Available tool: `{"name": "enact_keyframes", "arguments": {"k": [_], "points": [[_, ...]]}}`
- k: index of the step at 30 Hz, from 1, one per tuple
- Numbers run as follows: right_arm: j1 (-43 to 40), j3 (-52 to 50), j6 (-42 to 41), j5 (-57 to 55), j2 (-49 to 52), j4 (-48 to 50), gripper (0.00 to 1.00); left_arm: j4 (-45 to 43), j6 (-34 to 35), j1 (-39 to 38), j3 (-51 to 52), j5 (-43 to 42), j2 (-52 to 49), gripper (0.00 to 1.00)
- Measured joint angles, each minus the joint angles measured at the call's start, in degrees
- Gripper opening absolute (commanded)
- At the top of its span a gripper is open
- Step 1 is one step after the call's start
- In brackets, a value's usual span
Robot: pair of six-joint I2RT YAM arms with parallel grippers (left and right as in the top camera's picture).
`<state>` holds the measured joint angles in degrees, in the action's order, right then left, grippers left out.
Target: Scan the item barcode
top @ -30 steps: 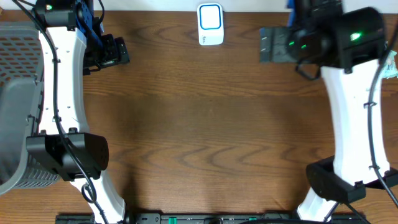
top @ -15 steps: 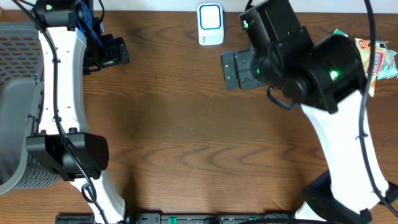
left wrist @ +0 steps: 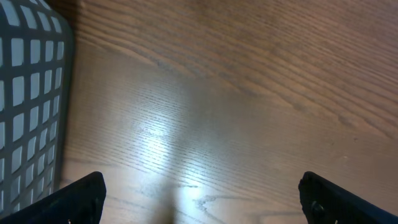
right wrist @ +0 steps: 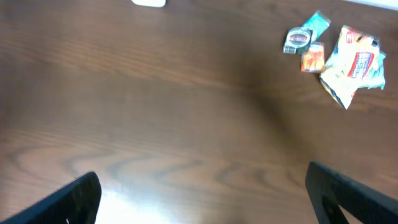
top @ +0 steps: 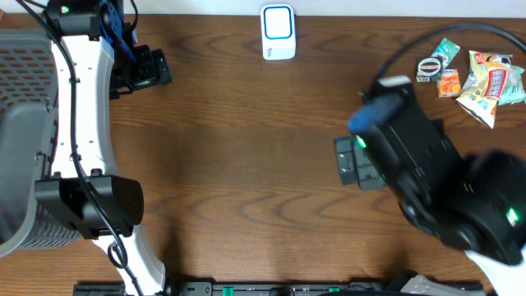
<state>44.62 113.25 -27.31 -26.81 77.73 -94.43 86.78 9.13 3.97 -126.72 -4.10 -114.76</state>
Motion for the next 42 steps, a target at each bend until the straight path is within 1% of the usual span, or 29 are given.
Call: {"name": "enact_keyframes", "arguments": {"k": [4,8,15,24,32,42], "points": [[0.7,-11.7,-1.9,-2.4,-8.8,3.6,0.99,0.0,0.0,0.0,0.0,0.0,0.0,0.98],[0.8,-21.3,-2.5,-3.4,-15.1,8.2,0.99,0.0,0.0,0.0,0.0,0.0,0.0,0.98],[0.8,-32.7,-2.9,-3.9,-19.9,14.2,0.99,0.0,0.0,0.0,0.0,0.0,0.0,0.98],[0.8,-34.7,-3.1,-2.2,-20.4,17.5,0.99,0.0,0.0,0.0,0.0,0.0,0.0,0.98],[0.8,-41.1,-3.3,0.2,-22.9,20.7,0.99,0.0,0.0,0.0,0.0,0.0,0.0,0.98],[0.8,-43.3,-3.3,9.6,-23.3,19.4,0.99,0.0,0.0,0.0,0.0,0.0,0.0,0.98]]}}
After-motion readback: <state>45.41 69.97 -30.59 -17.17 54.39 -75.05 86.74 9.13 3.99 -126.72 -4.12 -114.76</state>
